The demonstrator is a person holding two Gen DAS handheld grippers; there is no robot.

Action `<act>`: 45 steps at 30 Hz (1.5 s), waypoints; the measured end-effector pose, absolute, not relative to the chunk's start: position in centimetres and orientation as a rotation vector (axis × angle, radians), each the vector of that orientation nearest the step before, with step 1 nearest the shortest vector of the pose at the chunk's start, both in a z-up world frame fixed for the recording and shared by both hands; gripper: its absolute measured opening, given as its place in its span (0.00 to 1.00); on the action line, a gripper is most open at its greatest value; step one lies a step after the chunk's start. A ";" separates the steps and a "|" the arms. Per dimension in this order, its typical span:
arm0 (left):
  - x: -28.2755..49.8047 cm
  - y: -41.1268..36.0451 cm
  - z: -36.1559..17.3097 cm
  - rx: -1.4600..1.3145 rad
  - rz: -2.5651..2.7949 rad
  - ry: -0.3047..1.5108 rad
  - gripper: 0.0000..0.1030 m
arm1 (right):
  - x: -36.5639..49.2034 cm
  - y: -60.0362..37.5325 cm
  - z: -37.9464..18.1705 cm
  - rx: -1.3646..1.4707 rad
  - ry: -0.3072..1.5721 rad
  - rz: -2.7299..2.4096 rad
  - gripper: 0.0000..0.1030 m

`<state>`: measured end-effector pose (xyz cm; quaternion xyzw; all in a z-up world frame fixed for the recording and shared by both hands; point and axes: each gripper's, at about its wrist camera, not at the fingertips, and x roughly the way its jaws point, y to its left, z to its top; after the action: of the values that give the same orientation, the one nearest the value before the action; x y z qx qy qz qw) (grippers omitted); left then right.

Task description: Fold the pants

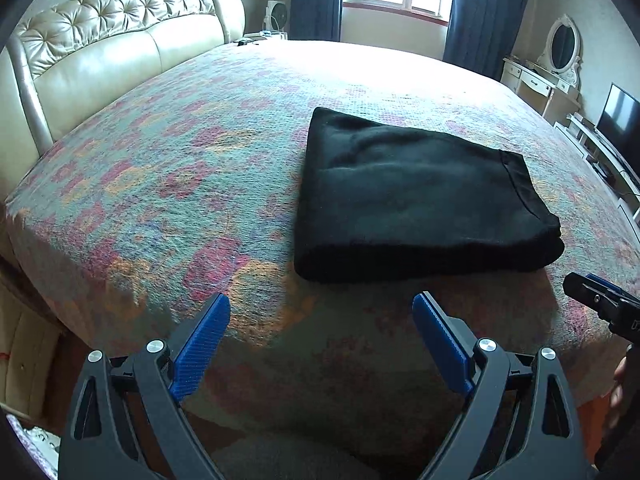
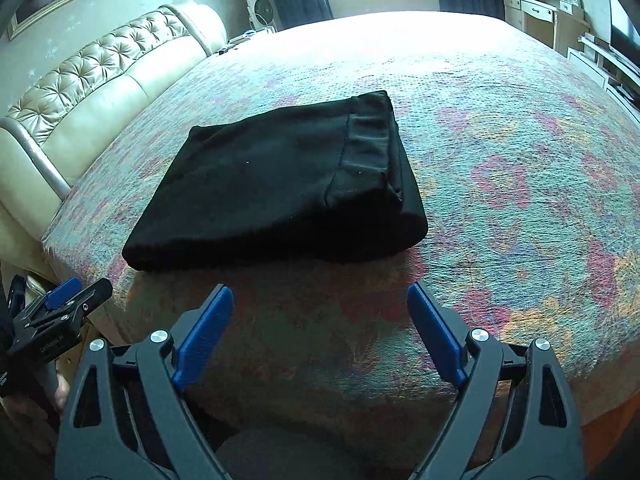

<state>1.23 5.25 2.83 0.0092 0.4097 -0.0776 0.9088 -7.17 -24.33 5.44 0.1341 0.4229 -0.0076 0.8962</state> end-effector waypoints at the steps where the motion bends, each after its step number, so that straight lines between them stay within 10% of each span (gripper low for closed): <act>1: 1.2 5.2 2.9 0.022 -0.158 0.838 0.89 | -7.2 -24.3 5.4 0.277 0.878 -0.016 0.86; 45: 0.6 3.8 4.0 0.110 -0.092 0.752 0.89 | -6.7 -24.2 3.4 0.270 0.941 0.000 0.86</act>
<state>0.57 3.83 4.00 0.0538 0.3671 -0.0449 0.9275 -6.65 -24.20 3.45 0.1298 0.4518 -0.0002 0.8826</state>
